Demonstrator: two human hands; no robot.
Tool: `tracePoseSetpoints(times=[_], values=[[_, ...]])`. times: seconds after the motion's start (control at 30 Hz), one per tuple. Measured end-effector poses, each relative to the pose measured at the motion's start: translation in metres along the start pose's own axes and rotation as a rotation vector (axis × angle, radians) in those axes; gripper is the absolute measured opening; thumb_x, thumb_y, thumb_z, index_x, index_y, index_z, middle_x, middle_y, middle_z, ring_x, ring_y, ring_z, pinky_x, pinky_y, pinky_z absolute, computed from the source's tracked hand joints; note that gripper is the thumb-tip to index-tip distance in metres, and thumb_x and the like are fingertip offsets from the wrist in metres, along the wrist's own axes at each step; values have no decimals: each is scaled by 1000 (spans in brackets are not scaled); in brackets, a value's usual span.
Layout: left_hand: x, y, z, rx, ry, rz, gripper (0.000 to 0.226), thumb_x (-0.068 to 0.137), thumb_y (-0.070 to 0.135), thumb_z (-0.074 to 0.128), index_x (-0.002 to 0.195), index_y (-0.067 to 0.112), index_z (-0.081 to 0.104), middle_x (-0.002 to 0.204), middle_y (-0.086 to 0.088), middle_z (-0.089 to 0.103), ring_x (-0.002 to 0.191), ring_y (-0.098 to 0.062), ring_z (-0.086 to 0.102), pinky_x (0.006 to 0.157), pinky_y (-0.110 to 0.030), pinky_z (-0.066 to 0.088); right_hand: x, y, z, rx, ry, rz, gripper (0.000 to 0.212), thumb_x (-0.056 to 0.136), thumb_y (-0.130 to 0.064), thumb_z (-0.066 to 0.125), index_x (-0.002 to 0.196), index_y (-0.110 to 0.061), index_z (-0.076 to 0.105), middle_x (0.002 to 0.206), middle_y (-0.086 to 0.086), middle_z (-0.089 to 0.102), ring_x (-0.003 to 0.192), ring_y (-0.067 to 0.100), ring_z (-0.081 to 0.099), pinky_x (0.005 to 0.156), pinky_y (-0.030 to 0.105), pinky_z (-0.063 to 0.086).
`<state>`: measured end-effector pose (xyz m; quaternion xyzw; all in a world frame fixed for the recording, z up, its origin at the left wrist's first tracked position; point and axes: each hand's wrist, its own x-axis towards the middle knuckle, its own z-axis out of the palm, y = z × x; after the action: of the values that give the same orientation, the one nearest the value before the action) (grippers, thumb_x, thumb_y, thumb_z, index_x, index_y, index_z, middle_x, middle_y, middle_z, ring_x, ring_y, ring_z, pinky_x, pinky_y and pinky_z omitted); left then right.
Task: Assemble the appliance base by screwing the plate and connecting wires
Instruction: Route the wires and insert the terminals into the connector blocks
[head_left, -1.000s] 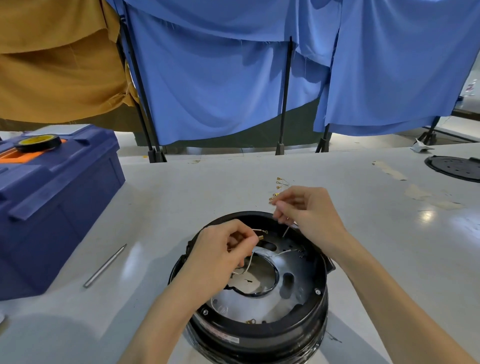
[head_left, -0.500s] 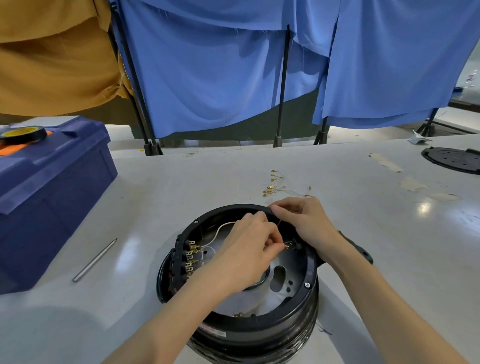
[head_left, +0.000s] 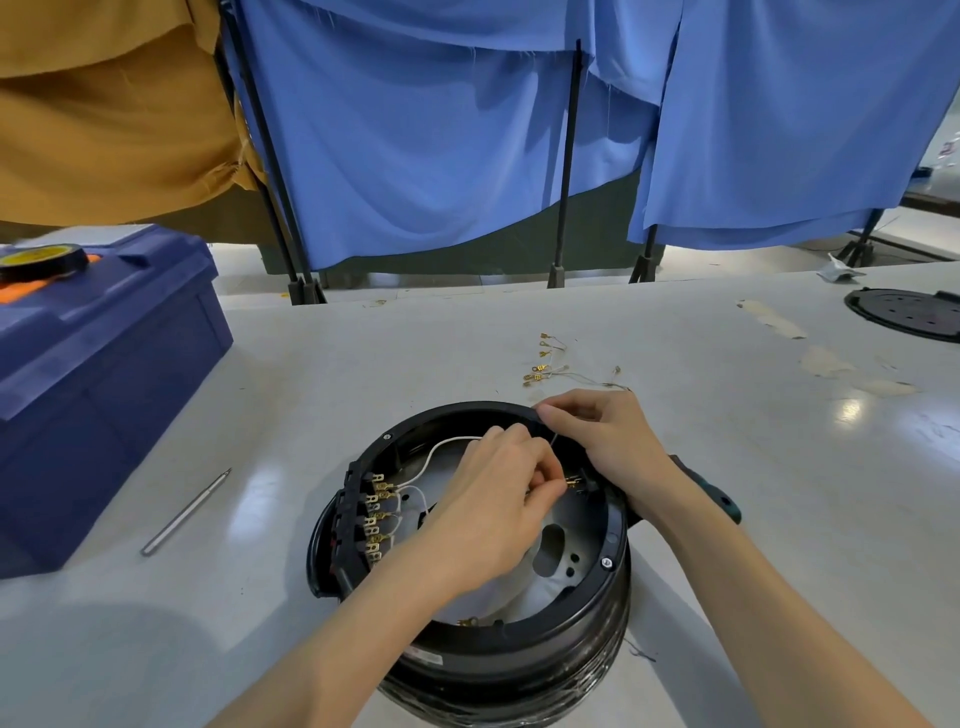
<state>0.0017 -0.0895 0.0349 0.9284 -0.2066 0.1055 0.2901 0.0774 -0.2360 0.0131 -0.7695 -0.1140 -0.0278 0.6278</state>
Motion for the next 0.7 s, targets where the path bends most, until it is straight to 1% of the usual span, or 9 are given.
tracePoseSetpoints(times=[0.17, 0.3, 0.4, 0.47, 0.6, 0.7], values=[[0, -3, 2, -11, 2, -1, 7, 97, 25, 55, 90, 24, 57, 79, 15, 40, 82, -7, 34, 73, -21, 24, 0, 0, 0, 5, 4, -2, 10, 90, -17, 70, 83, -19, 77, 79, -7, 75, 80, 3, 68, 77, 20, 48], [1, -3, 4, -22, -2, -4, 10, 96, 25, 56, 87, 26, 54, 80, 14, 42, 83, -8, 37, 74, -20, 26, -1, -1, 0, 10, 7, -3, 9, 90, -17, 69, 86, -16, 77, 82, -4, 76, 82, 6, 69, 78, 20, 49], [1, -3, 4, -6, -4, 21, 9, 97, 24, 54, 89, 24, 54, 83, 13, 42, 86, -10, 38, 77, -22, 30, 0, -1, 2, -6, 17, -18, 11, 90, -16, 69, 83, -18, 77, 80, -6, 75, 80, 3, 69, 76, 17, 48], [1, -3, 3, 34, -8, 67, 10, 98, 22, 51, 89, 23, 49, 85, 11, 40, 87, -10, 37, 79, -22, 31, 0, -2, 4, -10, 26, -26, 14, 90, -14, 69, 79, -20, 76, 78, -8, 74, 78, 1, 68, 74, 15, 48], [1, -3, 2, 52, -21, 113, 12, 99, 19, 49, 89, 23, 44, 89, 9, 39, 87, -9, 34, 77, -20, 29, 0, -2, 6, -24, 33, -35, 20, 90, -12, 68, 76, -24, 74, 74, -13, 73, 74, -3, 66, 69, 9, 47], [0, -4, 3, 43, -22, 119, 10, 99, 17, 49, 91, 21, 45, 85, 10, 37, 86, -9, 34, 77, -20, 27, 0, -2, 6, -21, 34, -40, 20, 90, -12, 68, 76, -25, 74, 74, -13, 73, 74, -4, 66, 69, 8, 47]])
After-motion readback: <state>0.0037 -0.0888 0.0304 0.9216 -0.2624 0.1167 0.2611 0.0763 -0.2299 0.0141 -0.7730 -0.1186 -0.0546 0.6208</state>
